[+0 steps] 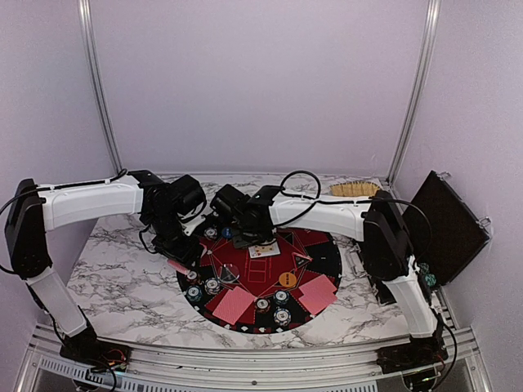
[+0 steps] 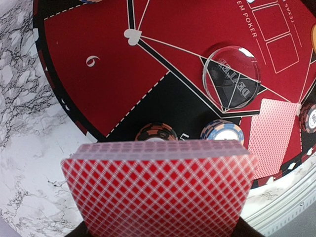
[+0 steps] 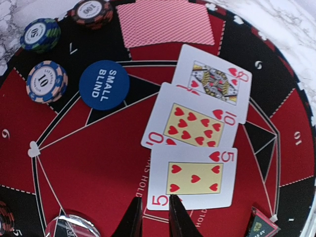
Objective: Distribute texas hold em gaming equipment
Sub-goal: Flop the poker card in the community card area.
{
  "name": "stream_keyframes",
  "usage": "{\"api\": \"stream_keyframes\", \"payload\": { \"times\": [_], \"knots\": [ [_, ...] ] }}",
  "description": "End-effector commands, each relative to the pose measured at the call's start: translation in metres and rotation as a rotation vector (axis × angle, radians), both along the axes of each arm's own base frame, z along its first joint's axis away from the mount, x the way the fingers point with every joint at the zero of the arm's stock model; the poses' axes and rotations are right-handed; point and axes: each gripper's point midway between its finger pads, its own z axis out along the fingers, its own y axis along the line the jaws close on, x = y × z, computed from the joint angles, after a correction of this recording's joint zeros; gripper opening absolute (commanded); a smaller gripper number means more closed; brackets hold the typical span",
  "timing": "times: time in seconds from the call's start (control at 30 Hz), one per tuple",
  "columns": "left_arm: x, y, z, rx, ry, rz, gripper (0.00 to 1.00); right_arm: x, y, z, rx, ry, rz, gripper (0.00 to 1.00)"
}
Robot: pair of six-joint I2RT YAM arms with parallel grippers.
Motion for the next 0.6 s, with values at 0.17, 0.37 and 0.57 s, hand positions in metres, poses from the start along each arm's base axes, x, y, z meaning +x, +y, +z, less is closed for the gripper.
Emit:
{"api": "stream_keyframes", "payload": {
  "times": [0.17,0.37,0.57],
  "knots": [
    [0.001,0.001,0.010,-0.027,-0.024,0.008,0.33,0.003,0.025,0.041,0.426,0.085,0.108,0.29],
    [0.002,0.000,0.009,-0.028,-0.022,0.004,0.33,-0.006,0.005,0.039,0.647,0.191,0.171,0.36],
    [0.002,-0.002,0.009,-0.030,-0.017,0.005,0.33,0.003,-0.029,0.024,0.692,0.215,0.149,0.35]
  ]
}}
